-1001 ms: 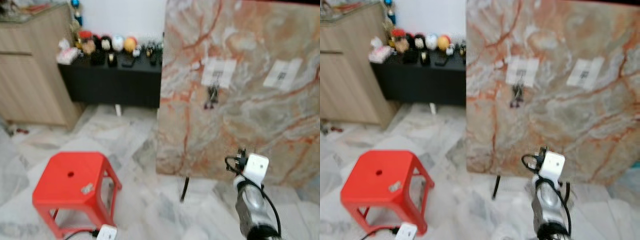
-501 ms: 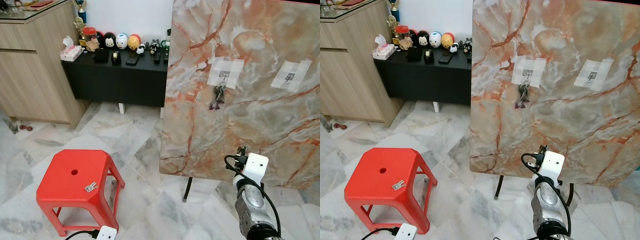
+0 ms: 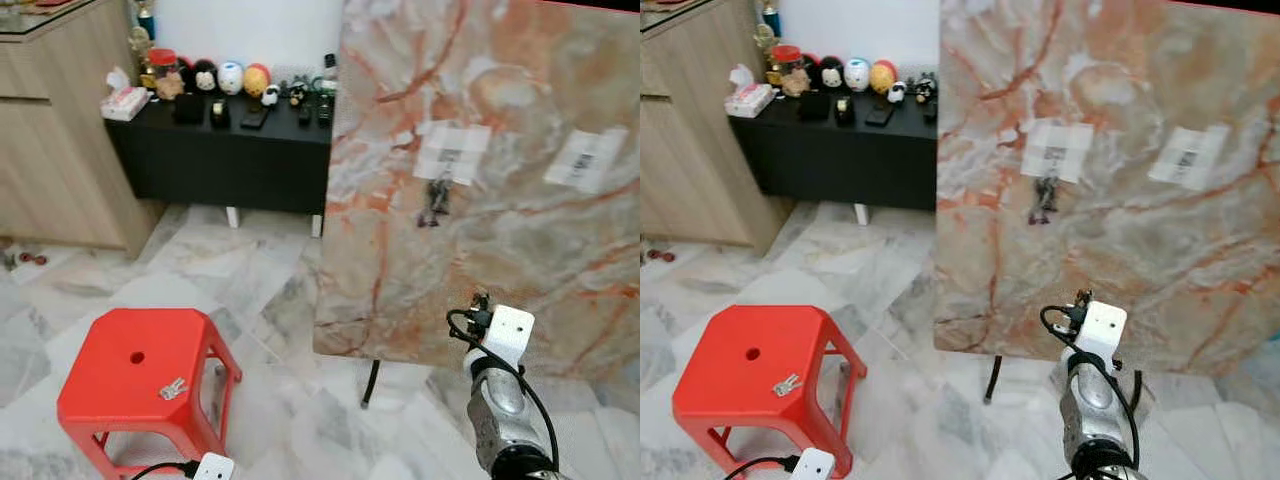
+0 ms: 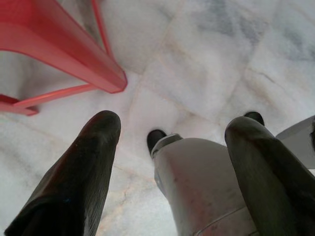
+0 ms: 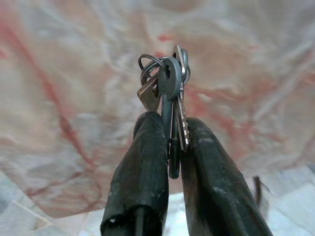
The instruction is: Hang keys on a hook
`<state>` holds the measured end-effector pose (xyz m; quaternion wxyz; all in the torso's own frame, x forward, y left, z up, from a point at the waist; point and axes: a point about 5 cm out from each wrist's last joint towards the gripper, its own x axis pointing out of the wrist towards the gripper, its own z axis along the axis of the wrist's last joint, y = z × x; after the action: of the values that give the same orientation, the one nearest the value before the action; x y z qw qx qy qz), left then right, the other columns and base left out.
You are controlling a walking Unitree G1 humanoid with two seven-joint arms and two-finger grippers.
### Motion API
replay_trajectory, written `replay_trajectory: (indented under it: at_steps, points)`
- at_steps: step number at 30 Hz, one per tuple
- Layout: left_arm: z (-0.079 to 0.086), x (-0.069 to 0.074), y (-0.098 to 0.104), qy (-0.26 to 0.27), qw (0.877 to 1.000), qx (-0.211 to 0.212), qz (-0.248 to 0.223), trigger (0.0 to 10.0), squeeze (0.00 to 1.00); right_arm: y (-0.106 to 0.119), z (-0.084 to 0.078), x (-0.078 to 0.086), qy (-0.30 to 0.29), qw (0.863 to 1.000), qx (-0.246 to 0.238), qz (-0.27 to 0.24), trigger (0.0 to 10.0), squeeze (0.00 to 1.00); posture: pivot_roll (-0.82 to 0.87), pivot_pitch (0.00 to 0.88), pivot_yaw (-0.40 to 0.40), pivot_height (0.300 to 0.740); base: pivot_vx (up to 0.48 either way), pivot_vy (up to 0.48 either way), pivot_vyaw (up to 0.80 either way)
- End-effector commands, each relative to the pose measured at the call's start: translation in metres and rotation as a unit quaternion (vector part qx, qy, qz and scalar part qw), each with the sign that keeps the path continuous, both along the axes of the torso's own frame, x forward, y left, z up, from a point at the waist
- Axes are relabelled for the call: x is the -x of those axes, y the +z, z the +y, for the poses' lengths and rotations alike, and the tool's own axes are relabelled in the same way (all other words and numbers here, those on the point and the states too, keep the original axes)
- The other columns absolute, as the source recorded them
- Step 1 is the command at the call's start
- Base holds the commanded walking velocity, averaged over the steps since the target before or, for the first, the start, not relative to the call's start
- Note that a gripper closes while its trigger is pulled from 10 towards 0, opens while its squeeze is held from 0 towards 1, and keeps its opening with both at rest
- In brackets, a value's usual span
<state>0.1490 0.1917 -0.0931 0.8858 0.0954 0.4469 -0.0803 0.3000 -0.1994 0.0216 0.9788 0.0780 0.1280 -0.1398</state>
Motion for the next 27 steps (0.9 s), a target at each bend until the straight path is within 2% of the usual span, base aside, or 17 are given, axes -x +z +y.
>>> replay_trajectory:
  at_steps: [1,4,9,27]
  points:
    - [-0.0021,0.0043,-0.0023,0.000,1.000,0.004,0.011,10.0,0.00,0.0011,-0.0065,0.0009,-0.010,1.000,0.004,-0.003,10.0,0.00,0.07,0.000,-0.080,0.740,0.281,0.000,0.00]
    - [-0.0018,0.0049,-0.0025,0.000,1.000,0.003,0.011,10.0,0.00,0.0000,-0.0056,0.0009,-0.011,1.000,-0.001,0.001,10.0,0.00,0.07,0.000,-0.078,0.740,0.277,0.000,0.00]
    - [-0.0017,0.0054,-0.0026,0.002,1.000,0.002,0.010,10.0,0.00,-0.0004,-0.0059,0.0017,-0.013,1.000,0.000,0.000,10.0,0.00,0.07,0.000,-0.077,0.740,0.000,0.000,-0.52]
    - [-0.0047,0.0055,-0.0028,-0.011,1.000,0.003,0.011,10.0,0.00,0.0015,-0.0082,0.0012,-0.016,1.000,0.006,-0.007,10.0,0.00,0.07,0.000,-0.075,0.740,0.000,0.000,0.00]
